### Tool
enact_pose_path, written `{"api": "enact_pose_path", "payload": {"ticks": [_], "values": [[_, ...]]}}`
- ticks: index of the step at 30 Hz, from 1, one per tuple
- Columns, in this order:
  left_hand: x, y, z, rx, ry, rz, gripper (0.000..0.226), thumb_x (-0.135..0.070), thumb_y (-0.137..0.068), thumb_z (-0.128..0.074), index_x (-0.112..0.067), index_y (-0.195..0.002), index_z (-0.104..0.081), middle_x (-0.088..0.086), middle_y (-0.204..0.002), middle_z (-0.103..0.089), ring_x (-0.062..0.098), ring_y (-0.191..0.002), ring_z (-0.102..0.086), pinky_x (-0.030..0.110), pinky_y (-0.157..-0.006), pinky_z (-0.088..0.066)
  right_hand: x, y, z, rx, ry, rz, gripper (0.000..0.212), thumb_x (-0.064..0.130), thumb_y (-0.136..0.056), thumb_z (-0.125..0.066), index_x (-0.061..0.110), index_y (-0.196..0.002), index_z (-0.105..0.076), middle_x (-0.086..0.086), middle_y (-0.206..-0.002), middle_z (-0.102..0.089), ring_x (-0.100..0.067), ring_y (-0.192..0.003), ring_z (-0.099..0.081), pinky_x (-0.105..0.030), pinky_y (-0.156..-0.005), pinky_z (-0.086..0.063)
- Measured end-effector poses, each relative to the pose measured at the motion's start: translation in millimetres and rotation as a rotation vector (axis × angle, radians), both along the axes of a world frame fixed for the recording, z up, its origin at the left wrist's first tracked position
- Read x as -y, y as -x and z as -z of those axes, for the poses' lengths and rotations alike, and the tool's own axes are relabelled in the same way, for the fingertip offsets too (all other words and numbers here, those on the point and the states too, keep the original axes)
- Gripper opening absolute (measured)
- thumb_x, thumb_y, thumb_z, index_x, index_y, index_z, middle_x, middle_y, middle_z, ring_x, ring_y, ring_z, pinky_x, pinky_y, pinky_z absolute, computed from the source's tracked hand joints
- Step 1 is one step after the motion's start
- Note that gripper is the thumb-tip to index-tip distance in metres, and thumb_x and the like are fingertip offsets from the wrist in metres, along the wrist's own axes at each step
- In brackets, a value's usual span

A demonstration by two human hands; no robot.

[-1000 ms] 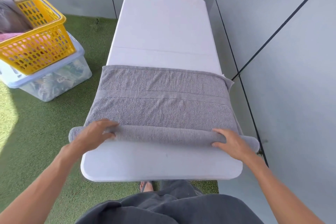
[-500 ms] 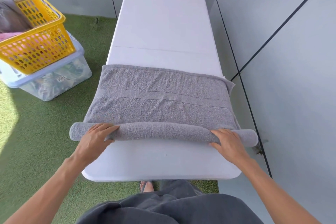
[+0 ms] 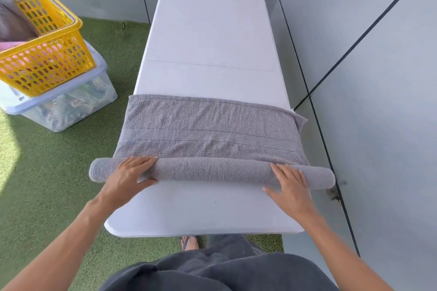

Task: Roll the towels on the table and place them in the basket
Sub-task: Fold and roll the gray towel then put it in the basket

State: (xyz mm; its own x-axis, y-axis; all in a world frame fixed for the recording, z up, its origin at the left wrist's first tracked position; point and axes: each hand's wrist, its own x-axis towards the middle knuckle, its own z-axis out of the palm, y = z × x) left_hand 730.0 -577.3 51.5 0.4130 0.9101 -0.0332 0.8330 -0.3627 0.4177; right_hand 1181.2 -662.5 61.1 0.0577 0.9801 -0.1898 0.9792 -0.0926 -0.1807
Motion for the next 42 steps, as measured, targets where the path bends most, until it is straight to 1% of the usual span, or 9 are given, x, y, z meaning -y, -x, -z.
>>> {"api": "enact_pose_path", "payload": {"ticks": [5, 10, 15, 20, 23, 26, 32, 37, 42], "values": [[2, 4, -8, -0.002, 0.191, -0.034, 0.045, -0.033, -0.076, -0.08, -0.024, -0.118, -0.068, -0.009, -0.103, -0.069, 0.019, -0.097, -0.065, 0.036, -0.082, -0.05, 10, 1, 1, 0.066, -0.039, -0.024, 0.055, 0.028, -0.083, -0.072, 0.022, -0.134, -0.053, 0.005, -0.122, -0.059, -0.022, -0.12, -0.051, -0.04, -0.106, -0.028], [-7, 14, -15, -0.076, 0.501, -0.005, 0.046, -0.043, -0.078, -0.074, -0.03, -0.122, -0.065, -0.013, -0.116, -0.066, 0.014, -0.109, -0.06, 0.032, -0.095, -0.044, 9, -8, -15, -0.064, 0.102, -0.016, 0.049, 0.035, -0.088, -0.066, 0.026, -0.135, -0.052, 0.009, -0.131, -0.057, -0.016, -0.126, -0.047, -0.036, -0.106, -0.03], [-2, -8, -18, 0.233, 0.043, -0.179, 0.029, -0.009, -0.088, -0.067, -0.015, -0.117, -0.069, -0.005, -0.109, -0.064, 0.019, -0.1, -0.062, 0.031, -0.089, -0.046, -24, -16, -29, -0.48, 0.148, 0.243, 0.044, 0.02, -0.085, -0.071, 0.022, -0.127, -0.06, -0.001, -0.122, -0.062, -0.019, -0.115, -0.055, -0.028, -0.091, -0.041], [30, -8, 4, 0.122, -0.068, -0.037, 0.054, -0.042, -0.089, -0.057, -0.008, -0.131, -0.058, 0.002, -0.132, -0.058, 0.022, -0.125, -0.052, 0.041, -0.106, -0.041, -5, 2, -3, -0.144, -0.137, 0.081, 0.037, 0.04, -0.095, -0.054, 0.022, -0.127, -0.059, 0.006, -0.13, -0.056, -0.02, -0.128, -0.046, -0.039, -0.11, -0.025], [33, -2, 10, 0.065, -0.075, 0.018, 0.061, -0.025, -0.081, -0.074, -0.011, -0.136, -0.052, 0.003, -0.133, -0.057, 0.026, -0.126, -0.051, 0.035, -0.109, -0.033, 19, 9, 7, 0.028, -0.092, 0.012, 0.059, 0.042, -0.086, -0.067, 0.02, -0.137, -0.051, 0.006, -0.136, -0.051, -0.019, -0.132, -0.041, -0.04, -0.114, -0.013], [15, -4, -2, 0.058, 0.044, -0.041, 0.055, -0.007, -0.074, -0.08, -0.009, -0.126, -0.062, 0.005, -0.122, -0.065, 0.029, -0.113, -0.061, 0.036, -0.099, -0.042, 15, 6, -3, 0.025, -0.03, -0.001, 0.053, 0.031, -0.085, -0.069, 0.019, -0.134, -0.054, 0.003, -0.128, -0.059, -0.022, -0.125, -0.05, -0.043, -0.109, -0.028], [-35, -2, -32, -0.071, 0.593, -0.048, 0.047, -0.024, -0.081, -0.076, -0.029, -0.126, -0.06, -0.005, -0.124, -0.06, 0.017, -0.12, -0.052, 0.023, -0.097, -0.035, -27, -20, -36, -0.3, 0.337, 0.088, 0.042, 0.031, -0.083, -0.073, 0.024, -0.122, -0.061, 0.003, -0.118, -0.064, -0.016, -0.109, -0.059, -0.035, -0.094, -0.046], [-21, -7, -26, 0.208, 0.086, -0.117, 0.025, -0.027, -0.09, -0.065, -0.032, -0.114, -0.067, -0.011, -0.11, -0.066, 0.015, -0.102, -0.062, 0.019, -0.084, -0.044, -30, -12, -15, -0.271, -0.114, 0.115, 0.034, 0.033, -0.092, -0.061, 0.026, -0.125, -0.059, 0.005, -0.124, -0.058, -0.017, -0.121, -0.051, -0.036, -0.105, -0.035], [8, 0, 2, 0.056, -0.03, 0.057, 0.06, -0.056, -0.084, -0.057, -0.022, -0.133, -0.058, -0.004, -0.127, -0.061, 0.017, -0.116, -0.055, 0.038, -0.101, -0.044, -8, -4, -1, 0.059, -0.026, -0.078, 0.065, 0.05, -0.083, -0.065, 0.023, -0.139, -0.047, 0.009, -0.137, -0.047, -0.018, -0.134, -0.038, -0.045, -0.115, -0.013]]}}
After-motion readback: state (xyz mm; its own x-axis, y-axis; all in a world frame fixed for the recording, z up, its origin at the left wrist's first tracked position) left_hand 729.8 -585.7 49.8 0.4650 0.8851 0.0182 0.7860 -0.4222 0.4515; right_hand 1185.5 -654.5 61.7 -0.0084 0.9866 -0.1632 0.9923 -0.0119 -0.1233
